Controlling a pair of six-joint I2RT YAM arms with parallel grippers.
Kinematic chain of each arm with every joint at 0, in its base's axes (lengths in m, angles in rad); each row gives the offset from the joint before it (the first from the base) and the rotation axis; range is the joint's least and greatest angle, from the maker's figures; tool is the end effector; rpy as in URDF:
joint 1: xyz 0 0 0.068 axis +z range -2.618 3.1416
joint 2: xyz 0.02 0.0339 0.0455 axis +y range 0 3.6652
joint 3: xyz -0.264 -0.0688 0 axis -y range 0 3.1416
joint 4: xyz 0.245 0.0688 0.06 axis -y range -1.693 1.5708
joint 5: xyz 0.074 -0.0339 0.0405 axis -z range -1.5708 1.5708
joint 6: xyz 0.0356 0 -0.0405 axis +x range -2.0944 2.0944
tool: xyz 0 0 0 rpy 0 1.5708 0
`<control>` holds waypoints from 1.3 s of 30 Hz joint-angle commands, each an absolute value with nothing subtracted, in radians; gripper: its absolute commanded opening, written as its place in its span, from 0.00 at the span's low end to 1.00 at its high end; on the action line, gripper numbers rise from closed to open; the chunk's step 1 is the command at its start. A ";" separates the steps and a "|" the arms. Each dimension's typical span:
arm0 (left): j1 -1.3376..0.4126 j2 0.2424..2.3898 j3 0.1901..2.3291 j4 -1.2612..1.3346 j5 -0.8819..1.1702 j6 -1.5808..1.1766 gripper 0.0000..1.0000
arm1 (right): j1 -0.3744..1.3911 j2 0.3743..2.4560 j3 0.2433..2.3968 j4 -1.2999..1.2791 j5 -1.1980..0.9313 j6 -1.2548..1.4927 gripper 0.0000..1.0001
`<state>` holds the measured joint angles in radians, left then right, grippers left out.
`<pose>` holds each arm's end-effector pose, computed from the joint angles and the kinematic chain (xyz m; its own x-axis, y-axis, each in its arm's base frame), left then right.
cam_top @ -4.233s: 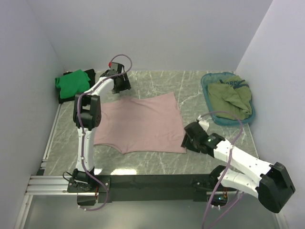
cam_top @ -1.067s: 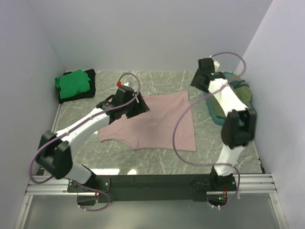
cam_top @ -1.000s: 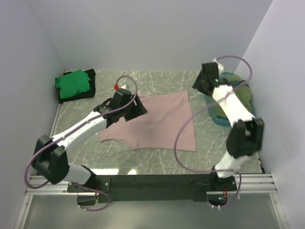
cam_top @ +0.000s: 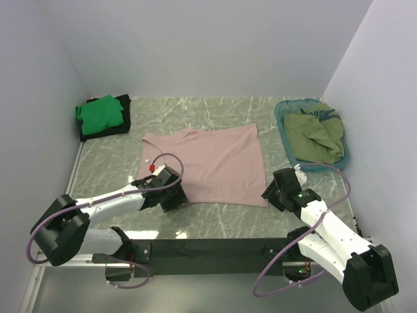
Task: Fold and stack the tank tops
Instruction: Fold the tank top
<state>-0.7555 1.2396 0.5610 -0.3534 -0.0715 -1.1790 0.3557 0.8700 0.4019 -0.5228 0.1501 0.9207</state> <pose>0.1610 -0.1481 0.1621 -0.8460 -0.4696 -0.2526 -0.3265 0.8308 -0.4508 0.1474 0.0491 0.1669 -0.6876 0.5842 -0.4312 0.4623 0.8102 0.3605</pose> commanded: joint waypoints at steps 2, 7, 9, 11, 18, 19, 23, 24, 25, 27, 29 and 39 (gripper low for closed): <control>-0.759 1.281 0.580 -0.322 -0.126 -1.233 0.58 | 0.365 0.874 0.385 -0.548 0.179 0.989 0.57; -0.759 1.290 0.587 -0.340 -0.155 -1.250 0.53 | 0.376 0.868 0.360 -0.546 0.164 1.015 0.55; -0.761 1.290 0.586 -0.336 -0.163 -1.252 0.52 | 0.376 0.853 0.356 -0.555 0.169 1.028 0.55; -0.759 1.296 0.594 -0.339 -0.166 -1.252 0.50 | 0.376 0.848 0.357 -0.571 0.167 1.028 0.55; -0.764 1.305 0.588 -0.331 -0.158 -1.255 0.49 | 0.377 0.861 0.364 -0.574 0.161 1.035 0.55; -0.764 1.305 0.584 -0.331 -0.158 -1.256 0.49 | 0.377 0.864 0.365 -0.571 0.160 1.037 0.55; -0.764 1.304 0.581 -0.331 -0.158 -1.252 0.39 | 0.377 0.874 0.364 -0.552 0.161 1.037 0.49; -0.765 1.305 0.583 -0.334 -0.163 -1.250 0.36 | 0.377 0.877 0.364 -0.549 0.161 1.034 0.45; -0.765 1.305 0.583 -0.334 -0.169 -1.247 0.33 | 0.377 0.885 0.364 -0.542 0.160 1.031 0.43; -0.764 1.302 0.584 -0.331 -0.173 -1.243 0.25 | 0.377 0.891 0.365 -0.532 0.152 1.025 0.33; -0.765 1.302 0.587 -0.328 -0.179 -1.239 0.19 | 0.377 0.899 0.368 -0.522 0.150 1.022 0.27; -0.764 1.319 0.630 -0.341 -0.198 -1.206 0.01 | 0.377 0.907 0.443 -0.561 0.198 0.979 0.00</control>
<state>-0.7609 1.3144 0.5919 -0.3332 -0.1581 -1.2255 0.3706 0.9073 0.3805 -0.5488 0.1448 1.0008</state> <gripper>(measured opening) 0.013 0.010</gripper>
